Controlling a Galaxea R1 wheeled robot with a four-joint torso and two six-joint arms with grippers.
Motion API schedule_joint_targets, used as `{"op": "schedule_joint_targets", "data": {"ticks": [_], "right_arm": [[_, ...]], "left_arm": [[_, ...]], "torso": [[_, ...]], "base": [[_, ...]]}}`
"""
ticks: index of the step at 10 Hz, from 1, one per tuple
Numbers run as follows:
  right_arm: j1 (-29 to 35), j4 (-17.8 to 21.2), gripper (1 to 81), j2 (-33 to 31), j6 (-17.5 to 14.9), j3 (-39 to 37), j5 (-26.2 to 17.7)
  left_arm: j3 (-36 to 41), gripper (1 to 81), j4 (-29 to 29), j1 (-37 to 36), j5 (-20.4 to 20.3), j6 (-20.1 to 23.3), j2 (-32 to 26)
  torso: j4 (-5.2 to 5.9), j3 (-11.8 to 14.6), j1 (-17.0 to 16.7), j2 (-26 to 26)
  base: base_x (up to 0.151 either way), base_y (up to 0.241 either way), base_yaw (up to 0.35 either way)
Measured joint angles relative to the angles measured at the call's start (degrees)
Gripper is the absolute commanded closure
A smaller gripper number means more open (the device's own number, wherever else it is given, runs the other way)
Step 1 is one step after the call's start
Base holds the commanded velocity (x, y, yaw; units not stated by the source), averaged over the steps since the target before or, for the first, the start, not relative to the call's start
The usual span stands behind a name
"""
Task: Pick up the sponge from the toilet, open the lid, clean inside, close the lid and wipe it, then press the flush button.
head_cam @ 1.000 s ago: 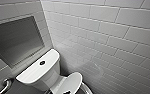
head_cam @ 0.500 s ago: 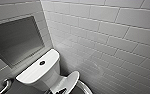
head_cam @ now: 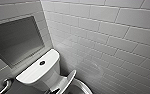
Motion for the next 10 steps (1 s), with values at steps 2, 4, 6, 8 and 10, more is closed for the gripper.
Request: {"op": "schedule_joint_targets", "data": {"ticks": [2, 4, 6, 8, 10], "right_arm": [[0.00, 0.00, 81.1, -0.02, 0.00, 0.00, 0.00], [-0.02, 0.00, 81.1, 0.01, 0.00, 0.00, -0.02], [-0.02, 0.00, 81.1, 0.06, 0.00, 0.00, -0.02], [-0.02, 0.02, 81.1, 0.11, 0.00, -0.04, -0.02], [-0.05, 0.02, 81.1, 0.15, 0.00, -0.11, -0.02]], "left_arm": [[0.02, 1.0, 0.00, 0.67, -0.96, 0.05, -0.24], [0.13, 1.0, 0.00, 1.39, -1.74, -0.11, -1.32], [0.26, 1.0, -0.12, 1.38, -2.07, -0.20, -1.29], [0.26, 1.0, -1.50, 1.05, -3.04, -1.73, -0.10], [-0.18, 1.0, -1.79, -0.22, -3.84, -4.66, 2.46]], "torso": [[0.00, 0.02, 0.00, 0.00], [0.00, 0.02, 0.00, 0.00], [0.00, 0.02, 0.00, 0.00], [0.00, 0.02, 0.00, 0.00], [0.00, 0.02, 0.00, 0.00]], "base": [[0.000, 0.000, 0.000], [0.000, 0.000, 0.000], [0.000, 0.000, 0.000], [0.000, 0.000, 0.000], [0.000, 0.000, 0.000]]}}
